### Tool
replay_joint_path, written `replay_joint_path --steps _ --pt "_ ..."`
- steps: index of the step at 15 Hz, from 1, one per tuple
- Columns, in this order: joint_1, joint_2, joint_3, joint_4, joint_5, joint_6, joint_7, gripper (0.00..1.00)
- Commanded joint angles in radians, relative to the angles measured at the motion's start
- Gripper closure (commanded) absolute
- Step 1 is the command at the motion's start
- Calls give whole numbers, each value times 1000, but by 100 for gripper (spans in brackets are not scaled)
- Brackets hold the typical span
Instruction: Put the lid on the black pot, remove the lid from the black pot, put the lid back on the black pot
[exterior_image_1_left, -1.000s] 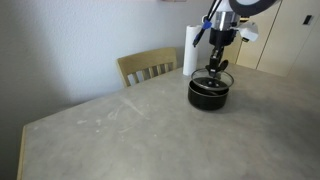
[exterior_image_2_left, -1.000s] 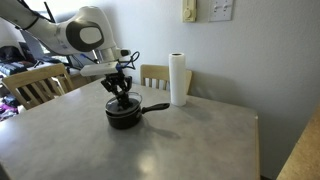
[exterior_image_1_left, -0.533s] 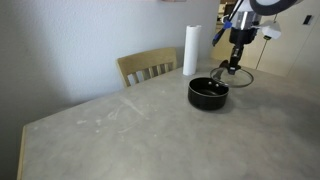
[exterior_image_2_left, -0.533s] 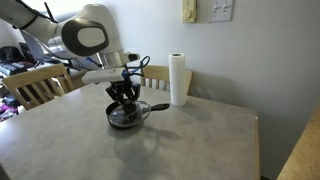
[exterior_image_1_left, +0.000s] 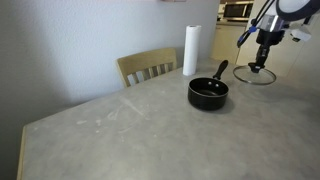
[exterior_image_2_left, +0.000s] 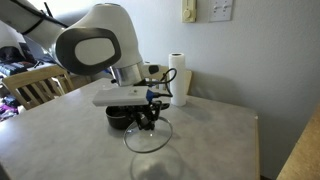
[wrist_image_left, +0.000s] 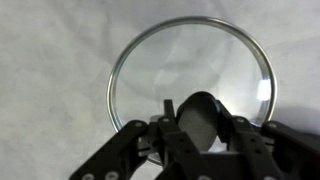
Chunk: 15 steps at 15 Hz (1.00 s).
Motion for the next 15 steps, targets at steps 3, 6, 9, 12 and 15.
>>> replay_joint_path --steps 3,6,9,12,15 --pt "-129 69 45 -6 176 136 -274 84" --pt "-201 136 104 20 312 180 -402 84" --pt "-246 185 146 42 367 186 -477 84" --pt "-259 215 156 60 367 182 -497 84" --pt "-257 224 154 69 358 180 -492 84"
